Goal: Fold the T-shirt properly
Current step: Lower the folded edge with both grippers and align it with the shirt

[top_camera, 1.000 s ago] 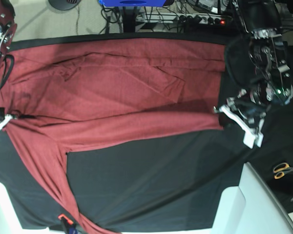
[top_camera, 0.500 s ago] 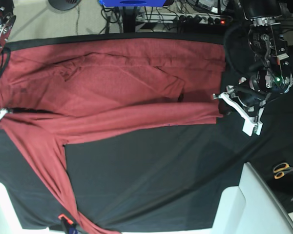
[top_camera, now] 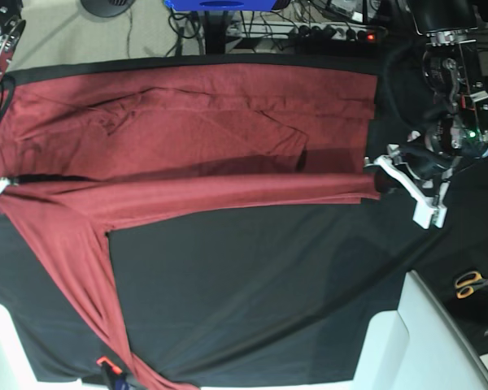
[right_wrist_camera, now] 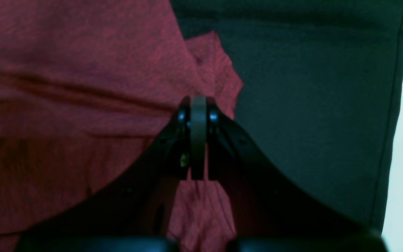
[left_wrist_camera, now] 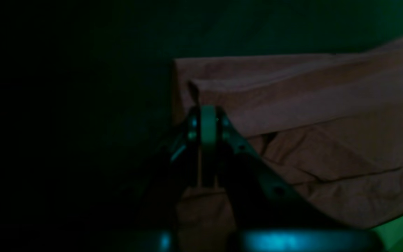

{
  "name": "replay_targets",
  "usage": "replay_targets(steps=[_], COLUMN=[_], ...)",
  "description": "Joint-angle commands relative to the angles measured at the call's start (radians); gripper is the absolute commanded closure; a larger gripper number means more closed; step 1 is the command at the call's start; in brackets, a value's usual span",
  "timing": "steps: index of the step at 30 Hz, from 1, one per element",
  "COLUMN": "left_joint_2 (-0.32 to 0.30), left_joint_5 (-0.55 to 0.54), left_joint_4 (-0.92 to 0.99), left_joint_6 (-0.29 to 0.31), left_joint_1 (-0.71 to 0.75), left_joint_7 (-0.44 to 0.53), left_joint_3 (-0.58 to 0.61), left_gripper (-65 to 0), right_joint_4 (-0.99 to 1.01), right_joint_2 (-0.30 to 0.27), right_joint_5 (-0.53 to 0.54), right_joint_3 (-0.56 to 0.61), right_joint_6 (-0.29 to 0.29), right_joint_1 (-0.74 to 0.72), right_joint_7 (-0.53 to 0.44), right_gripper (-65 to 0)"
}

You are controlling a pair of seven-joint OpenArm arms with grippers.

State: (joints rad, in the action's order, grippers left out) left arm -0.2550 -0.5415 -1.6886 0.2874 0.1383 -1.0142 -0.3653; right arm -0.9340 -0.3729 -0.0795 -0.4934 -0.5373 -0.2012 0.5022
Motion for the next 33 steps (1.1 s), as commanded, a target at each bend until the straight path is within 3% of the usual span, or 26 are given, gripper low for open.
replay_targets(steps=[1, 15, 33], left_joint_2=[-0.016, -0.014, -0.016], left_joint_5=[-0.009, -0.009, -0.009], left_joint_4=[-0.018, -0.018, -0.020], left_joint_6=[-0.001, -0.001, -0.001], left_joint_1=[-0.012, -0.006, 0.060], left_joint_7=[0.015, 0.015, 0.015], left_joint_3=[-0.021, -0.014, -0.014], left_gripper=[0.0, 0.0, 0.0], right_joint_4=[-0.015, -0.015, -0.020], right_joint_2=[-0.034, -0.034, -0.039], right_joint_5=[0.004, 0.004, 0.004], right_joint_3=[-0.008, -0.008, -0.008], right_joint_6=[0.027, 0.052, 0.052], right_joint_1=[-0.019, -0.005, 0.012], right_joint_7=[-0.015, -0.014, 0.071], right_gripper=[0.0, 0.0, 0.0])
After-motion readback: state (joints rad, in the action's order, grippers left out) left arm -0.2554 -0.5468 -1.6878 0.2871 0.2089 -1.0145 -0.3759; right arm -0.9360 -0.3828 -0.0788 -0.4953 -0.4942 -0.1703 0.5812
